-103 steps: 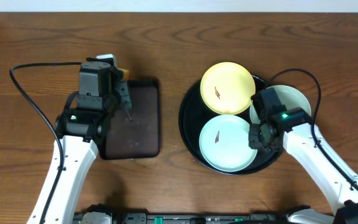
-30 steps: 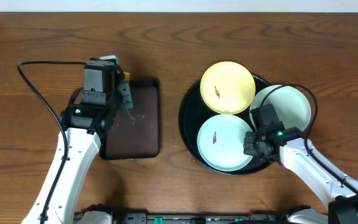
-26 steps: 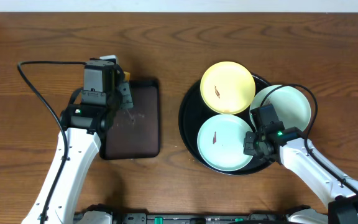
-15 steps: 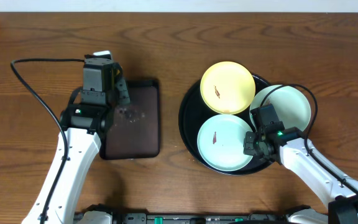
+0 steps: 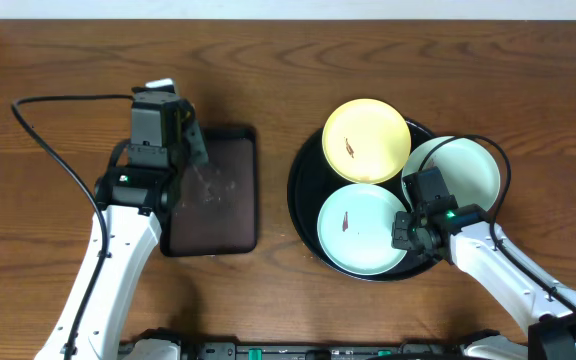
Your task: Clean dirty plates on tray and stack at the side
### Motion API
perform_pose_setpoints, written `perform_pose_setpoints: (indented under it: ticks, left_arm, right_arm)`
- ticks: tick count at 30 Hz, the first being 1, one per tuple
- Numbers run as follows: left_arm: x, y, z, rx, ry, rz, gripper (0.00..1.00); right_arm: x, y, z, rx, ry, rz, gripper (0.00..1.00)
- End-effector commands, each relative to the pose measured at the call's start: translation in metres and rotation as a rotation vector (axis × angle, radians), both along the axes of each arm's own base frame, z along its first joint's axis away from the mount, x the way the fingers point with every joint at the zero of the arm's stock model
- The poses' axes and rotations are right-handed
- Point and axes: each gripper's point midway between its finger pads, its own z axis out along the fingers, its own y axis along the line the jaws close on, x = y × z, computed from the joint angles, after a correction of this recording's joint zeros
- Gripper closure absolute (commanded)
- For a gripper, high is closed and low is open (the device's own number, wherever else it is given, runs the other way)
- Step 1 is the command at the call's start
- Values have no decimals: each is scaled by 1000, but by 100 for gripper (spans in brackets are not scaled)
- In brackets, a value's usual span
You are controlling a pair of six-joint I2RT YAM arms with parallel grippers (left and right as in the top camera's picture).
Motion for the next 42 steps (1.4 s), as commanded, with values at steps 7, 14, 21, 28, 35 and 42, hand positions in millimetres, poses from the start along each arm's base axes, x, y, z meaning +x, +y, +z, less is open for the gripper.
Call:
perform_pose_setpoints:
  ticks: [7, 14, 21, 28, 35, 42]
  left_arm:
    - [11, 3, 38, -63, -126, 65, 93]
    - [-1, 27, 9, -7, -14, 178, 93]
    - [-11, -32, -4, -182, 78, -77, 93]
    - [-23, -14, -4, -103, 142, -12, 93]
    - [-27, -9, 9, -46, 305, -12, 93]
    - [-22, -18, -30, -27, 543, -79, 93]
  right_arm:
    - [-4, -2, -3, -22, 6, 23, 99]
    - [-4, -2, -3, -25, 6, 37, 99]
    - [-4, -2, -3, -26, 9, 37, 99]
    - [-4, -2, -3, -25, 9, 37, 99]
    - [-4, -2, -3, -26, 8, 37, 99]
    - [-4, -2, -3, -25, 8, 37, 99]
